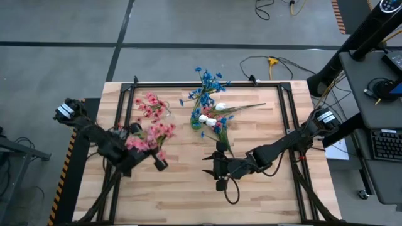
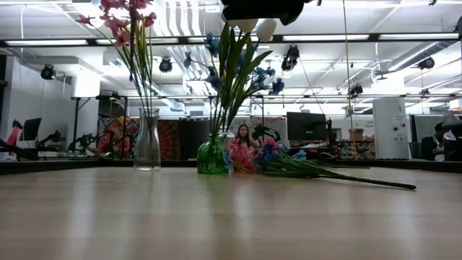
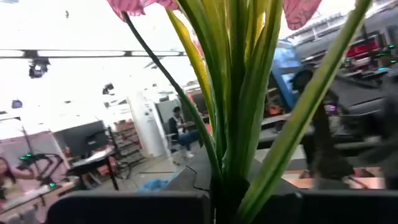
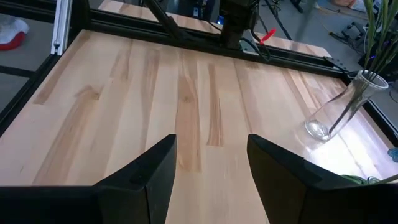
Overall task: Sort flowers into vase by color
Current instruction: Put the bottom pink flowers into the left transparent vase
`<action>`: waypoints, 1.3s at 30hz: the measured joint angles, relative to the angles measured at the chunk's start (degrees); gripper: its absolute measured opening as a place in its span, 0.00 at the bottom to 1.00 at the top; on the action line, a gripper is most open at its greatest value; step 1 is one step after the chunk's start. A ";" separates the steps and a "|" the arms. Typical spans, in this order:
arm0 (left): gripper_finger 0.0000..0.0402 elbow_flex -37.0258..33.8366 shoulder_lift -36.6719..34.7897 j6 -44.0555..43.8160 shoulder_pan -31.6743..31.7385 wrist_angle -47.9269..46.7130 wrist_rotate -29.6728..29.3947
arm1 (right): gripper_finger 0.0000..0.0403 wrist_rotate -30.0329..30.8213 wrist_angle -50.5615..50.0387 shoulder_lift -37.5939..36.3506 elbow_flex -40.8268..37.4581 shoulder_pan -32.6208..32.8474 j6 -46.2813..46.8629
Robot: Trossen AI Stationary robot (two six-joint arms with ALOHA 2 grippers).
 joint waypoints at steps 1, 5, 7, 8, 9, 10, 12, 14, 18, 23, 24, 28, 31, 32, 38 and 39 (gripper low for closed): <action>0.00 -1.47 -1.28 -0.16 1.19 0.02 0.50 | 0.47 0.00 -0.02 0.00 -0.02 0.00 -0.38; 0.00 -7.10 -5.89 -1.00 7.54 -0.01 3.90 | 0.47 0.01 0.00 0.00 -0.04 -0.02 -0.90; 0.00 -9.53 -8.18 -2.26 11.25 -0.01 7.61 | 0.47 0.02 0.00 0.00 -0.04 -0.02 -0.93; 0.00 -10.44 -9.25 -3.17 13.01 -0.04 9.39 | 0.47 0.02 0.00 0.00 -0.04 -0.03 -0.93; 0.00 -11.28 -10.32 -3.83 14.84 0.00 10.59 | 0.47 0.04 0.00 0.00 -0.04 -0.05 -0.93; 0.00 -12.13 -11.35 -4.03 16.55 0.10 10.98 | 0.47 0.10 0.00 0.00 -0.04 -0.05 -0.99; 0.00 -13.67 -13.00 -4.32 19.59 0.11 11.07 | 0.47 0.40 0.02 0.00 -0.04 -0.06 -1.20; 0.00 -14.98 -14.19 -5.01 22.22 0.04 11.89 | 0.47 1.25 0.00 0.00 -0.07 -0.12 -1.31; 0.00 -16.80 -15.60 -7.27 25.93 -0.05 15.98 | 0.47 1.53 0.00 0.00 -0.11 -0.57 -1.37; 0.00 -16.66 -15.69 -7.88 28.19 -1.28 17.19 | 0.47 1.53 0.00 0.02 -0.15 -1.07 -1.37; 0.00 -16.45 -15.63 -7.77 28.53 -1.54 17.25 | 0.47 1.52 0.00 0.02 -0.19 -1.17 -1.37; 0.00 -16.15 -15.53 -7.98 30.51 -3.26 17.34 | 0.47 1.55 0.00 0.05 -0.49 -1.34 -1.37; 0.00 -16.15 -15.52 -9.86 32.18 -4.21 17.34 | 0.47 1.55 0.00 0.07 -0.77 -1.34 -1.35; 0.00 -16.15 -15.52 -10.74 32.76 -4.44 17.34 | 0.47 1.55 -0.03 0.07 -0.86 -1.34 -1.36; 0.00 -16.22 -15.50 -14.37 34.79 -5.28 17.49 | 0.47 1.55 0.00 0.09 -1.01 -1.34 -1.37; 0.00 -16.24 -15.50 -14.79 34.94 -5.50 17.49 | 0.47 1.55 0.00 0.09 -1.01 -1.34 -1.35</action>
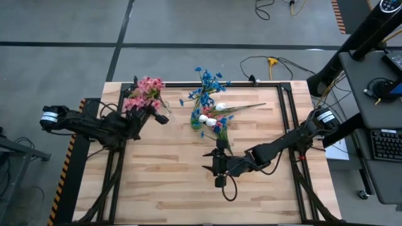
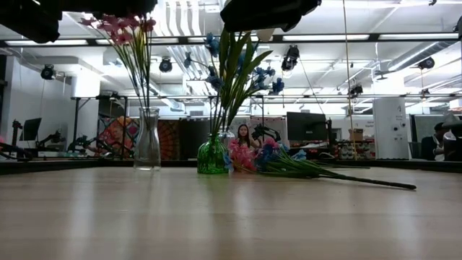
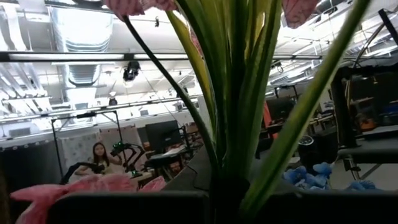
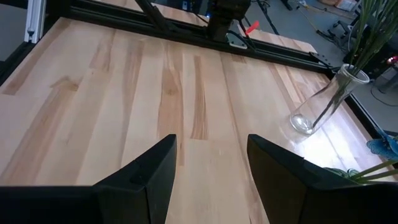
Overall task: Sort flowers into vase by color
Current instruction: Put the bottom pink flowers into the left transparent vase
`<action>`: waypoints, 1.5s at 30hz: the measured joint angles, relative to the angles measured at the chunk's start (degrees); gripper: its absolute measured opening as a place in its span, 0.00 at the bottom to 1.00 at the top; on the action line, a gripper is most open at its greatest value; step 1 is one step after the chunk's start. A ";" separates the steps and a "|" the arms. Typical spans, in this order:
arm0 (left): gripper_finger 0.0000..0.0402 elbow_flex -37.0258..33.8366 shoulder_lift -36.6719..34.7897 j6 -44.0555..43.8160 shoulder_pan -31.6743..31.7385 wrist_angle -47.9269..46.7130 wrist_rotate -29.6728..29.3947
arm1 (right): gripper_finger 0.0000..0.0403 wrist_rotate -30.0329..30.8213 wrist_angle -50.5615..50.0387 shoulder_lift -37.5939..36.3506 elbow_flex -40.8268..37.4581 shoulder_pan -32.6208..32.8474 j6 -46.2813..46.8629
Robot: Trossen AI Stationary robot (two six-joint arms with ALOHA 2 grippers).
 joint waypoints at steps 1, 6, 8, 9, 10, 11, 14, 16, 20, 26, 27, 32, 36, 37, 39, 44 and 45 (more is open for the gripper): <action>0.00 0.00 0.00 -0.47 0.18 -0.24 0.02 | 0.47 0.00 0.00 0.00 0.00 0.00 0.00; 0.00 -0.02 0.00 -2.95 1.02 -3.00 -0.01 | 0.47 0.00 0.00 0.00 0.00 0.00 -0.02; 0.00 -0.02 0.00 -4.45 1.32 -4.20 -0.42 | 0.47 0.00 0.00 0.00 0.00 0.00 0.00; 0.00 -0.02 0.00 -4.98 1.38 -4.56 -1.02 | 0.47 0.00 0.00 0.00 0.00 0.00 0.00; 0.01 -0.04 0.00 -5.26 1.45 -4.57 -1.85 | 0.47 0.00 0.00 0.00 -0.02 0.00 0.00; 0.01 -0.04 0.00 -5.24 1.46 -4.49 -2.67 | 0.47 0.00 0.00 0.00 0.00 0.00 0.00; 0.03 -0.04 0.00 -5.20 1.48 -4.55 -4.13 | 0.47 0.00 0.00 0.00 0.00 0.00 0.00; 0.04 -0.04 0.00 -5.24 1.47 -4.99 -4.28 | 0.47 0.00 0.00 0.00 -0.01 0.00 0.00; 0.07 -0.04 0.00 -6.82 1.46 -5.86 -4.90 | 0.47 0.00 0.00 0.00 -0.01 0.02 0.00; 0.12 -0.07 0.00 -7.74 1.46 -6.58 -5.07 | 0.47 -0.02 0.00 0.00 -0.02 0.07 0.00; 0.14 -0.07 0.00 -7.87 1.46 -6.59 -5.25 | 0.47 -0.02 0.00 0.00 0.00 0.07 0.00; 0.23 -0.07 -0.04 -8.04 1.46 -7.05 -8.35 | 0.47 -0.02 -0.01 0.00 -0.02 0.07 0.00; 0.33 -0.01 -0.06 -9.80 0.78 -9.03 -11.42 | 0.47 -0.02 -0.02 0.00 -0.02 0.07 0.00; 0.35 0.21 -0.04 -10.39 0.42 -9.81 -12.22 | 0.47 -0.02 -0.02 0.00 -0.02 0.07 0.00; 0.40 0.91 -0.05 -11.41 -0.55 -11.80 -14.09 | 0.47 -0.03 -0.04 0.00 -0.02 0.07 0.00; 0.50 4.28 -0.06 -13.18 -4.32 -19.50 -22.80 | 0.47 -0.06 -0.78 0.00 -0.02 0.07 0.00; 0.52 5.04 -0.05 -13.16 -5.11 -20.80 -24.31 | 0.47 -0.04 -1.05 0.00 -0.02 0.07 0.01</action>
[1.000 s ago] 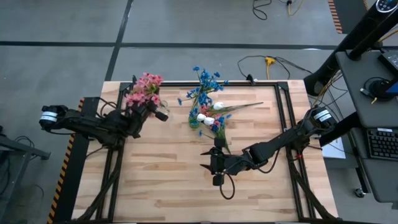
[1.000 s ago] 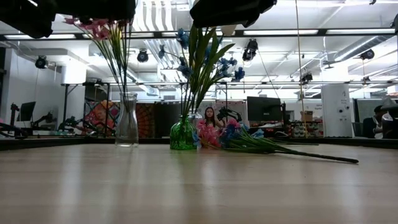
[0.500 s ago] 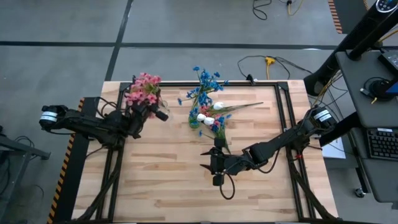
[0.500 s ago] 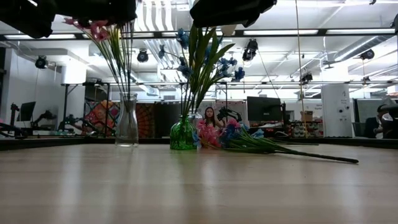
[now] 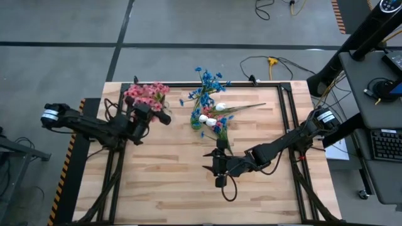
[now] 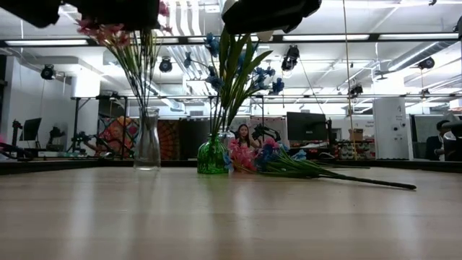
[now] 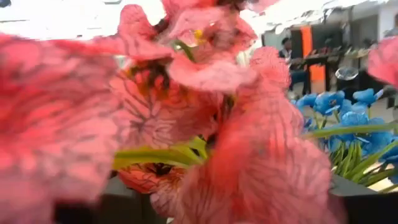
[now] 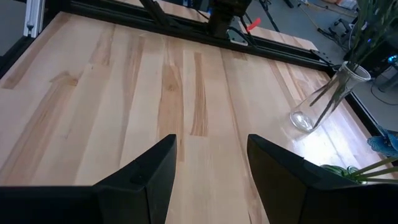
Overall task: Sort flowers into vase by color
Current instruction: Put the bottom pink flowers into the left transparent vase
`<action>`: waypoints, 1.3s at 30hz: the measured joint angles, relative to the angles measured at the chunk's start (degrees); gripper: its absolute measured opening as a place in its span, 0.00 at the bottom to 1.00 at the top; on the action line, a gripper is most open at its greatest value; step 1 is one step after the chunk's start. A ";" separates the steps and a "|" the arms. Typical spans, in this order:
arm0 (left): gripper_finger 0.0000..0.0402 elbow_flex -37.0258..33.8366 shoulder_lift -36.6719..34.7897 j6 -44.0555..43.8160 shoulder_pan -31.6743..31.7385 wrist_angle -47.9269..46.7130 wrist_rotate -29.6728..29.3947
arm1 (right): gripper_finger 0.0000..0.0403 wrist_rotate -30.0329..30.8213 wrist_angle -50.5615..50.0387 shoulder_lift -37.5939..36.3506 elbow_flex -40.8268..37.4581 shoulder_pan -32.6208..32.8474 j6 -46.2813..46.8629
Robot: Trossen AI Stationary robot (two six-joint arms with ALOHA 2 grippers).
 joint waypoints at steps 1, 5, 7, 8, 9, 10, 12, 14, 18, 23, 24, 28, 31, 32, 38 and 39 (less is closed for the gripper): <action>0.54 0.81 -0.01 0.01 -0.76 -1.06 -1.53 | 0.47 -0.01 -0.23 0.00 0.00 0.00 0.11; 0.59 3.93 -0.04 0.69 -3.99 -4.28 -8.05 | 0.47 0.00 -1.17 -0.05 0.00 0.00 0.48; 0.62 5.10 -0.04 0.93 -5.94 -6.33 -11.08 | 0.47 -0.01 -2.35 -0.25 0.00 0.00 1.50; 0.62 5.58 -0.04 0.95 -6.88 -7.09 -12.70 | 0.47 -0.02 -2.77 -0.33 0.00 0.00 1.91; 0.63 6.01 -0.04 0.97 -7.70 -7.66 -13.95 | 0.47 -0.01 -3.16 -0.50 0.00 0.00 2.12; 0.64 6.35 -0.04 0.96 -8.36 -7.72 -14.62 | 0.47 -0.01 -3.46 -0.61 0.00 0.00 2.33; 0.65 6.68 -0.04 0.97 -9.19 -7.72 -14.68 | 0.47 0.00 -3.36 -0.70 0.00 0.00 2.42; 0.65 6.95 -0.04 1.35 -9.25 -7.75 -14.70 | 0.47 -0.02 -3.39 -0.70 0.00 0.00 2.44; 0.65 7.15 -0.02 1.94 -9.25 -7.78 -14.37 | 0.47 0.00 -3.19 -0.70 0.00 0.00 2.57; 0.65 7.15 0.00 1.62 -8.90 -7.76 -11.71 | 0.47 0.00 -3.25 -0.70 0.00 0.00 2.95; 0.65 7.19 0.00 1.62 -8.79 -7.74 -11.71 | 0.47 0.00 -3.24 -0.72 0.00 0.00 2.94; 0.65 7.48 0.05 1.47 -8.23 -7.76 -12.49 | 0.47 0.00 -3.24 -0.72 0.00 0.00 2.93; 0.65 8.06 0.05 1.85 -7.92 -7.74 -15.20 | 0.47 0.00 -3.24 -0.72 0.00 0.00 2.92; 0.65 8.43 0.07 2.11 -7.89 -7.76 -15.69 | 0.47 0.00 -3.24 -0.72 0.00 0.00 2.90; 0.65 10.87 1.23 3.93 -7.92 -7.91 -14.48 | 0.47 0.00 -3.21 -0.74 0.00 0.00 2.77; 0.65 11.14 1.62 3.95 -7.92 -7.94 -13.56 | 0.47 0.00 -3.21 -0.74 0.00 0.00 2.77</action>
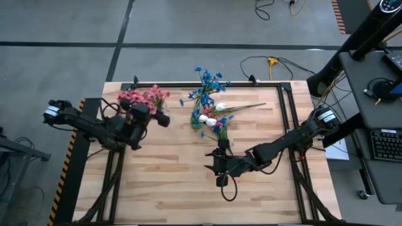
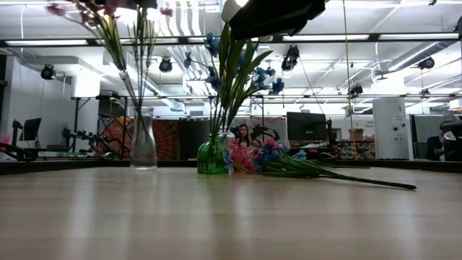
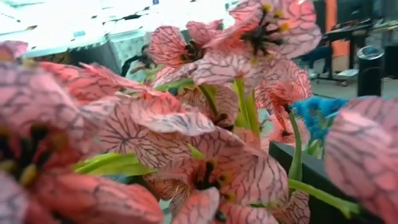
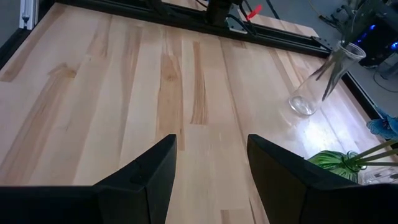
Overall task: Sort flowers into vase by color
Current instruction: Put the bottom pink flowers into the left transparent vase
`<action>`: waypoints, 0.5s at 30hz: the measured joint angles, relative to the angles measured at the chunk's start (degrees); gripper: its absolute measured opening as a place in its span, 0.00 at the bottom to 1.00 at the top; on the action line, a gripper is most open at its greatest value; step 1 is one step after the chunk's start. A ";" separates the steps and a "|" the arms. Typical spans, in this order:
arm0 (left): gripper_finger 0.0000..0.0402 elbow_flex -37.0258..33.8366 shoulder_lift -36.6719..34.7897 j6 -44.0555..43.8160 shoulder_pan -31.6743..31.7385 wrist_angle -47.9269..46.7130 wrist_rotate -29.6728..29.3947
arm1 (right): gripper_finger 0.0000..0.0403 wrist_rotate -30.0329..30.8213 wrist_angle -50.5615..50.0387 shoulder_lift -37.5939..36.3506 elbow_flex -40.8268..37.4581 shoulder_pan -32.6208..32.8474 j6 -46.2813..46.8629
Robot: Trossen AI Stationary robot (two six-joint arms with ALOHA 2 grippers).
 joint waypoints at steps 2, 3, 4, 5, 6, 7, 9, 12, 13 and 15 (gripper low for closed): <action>0.65 0.62 0.80 0.10 0.00 -0.12 1.36 | 0.47 0.00 0.00 0.00 0.00 0.00 0.00; 0.65 1.02 1.23 0.23 0.00 -0.17 1.45 | 0.47 0.00 0.00 0.00 0.00 0.00 0.00; 0.65 1.33 1.56 0.28 0.00 -0.20 1.09 | 0.47 0.00 0.00 0.00 0.00 0.00 0.00; 0.65 1.61 1.81 0.54 0.00 -0.30 0.19 | 0.47 0.00 0.00 0.00 0.00 0.00 0.00; 0.65 1.85 2.06 0.77 0.00 -0.30 -0.41 | 0.47 0.00 -0.02 0.00 0.00 0.00 0.00; 0.65 2.08 2.28 0.95 0.00 -0.28 -1.03 | 0.47 0.00 -0.02 0.00 0.00 0.00 0.00; 0.65 2.21 2.61 1.05 0.00 -0.31 -1.64 | 0.47 0.00 -0.03 0.00 0.00 0.00 -0.21; 0.65 2.21 2.96 1.06 0.00 -0.30 -1.71 | 0.47 0.00 -0.02 0.00 0.00 0.00 -0.37; 0.65 2.10 3.01 1.06 0.00 -0.28 -1.72 | 0.47 0.00 -0.02 0.00 0.00 0.00 -0.37; 0.66 2.04 3.17 1.08 0.00 -0.28 -2.24 | 0.47 0.00 0.02 0.00 0.00 0.01 -0.39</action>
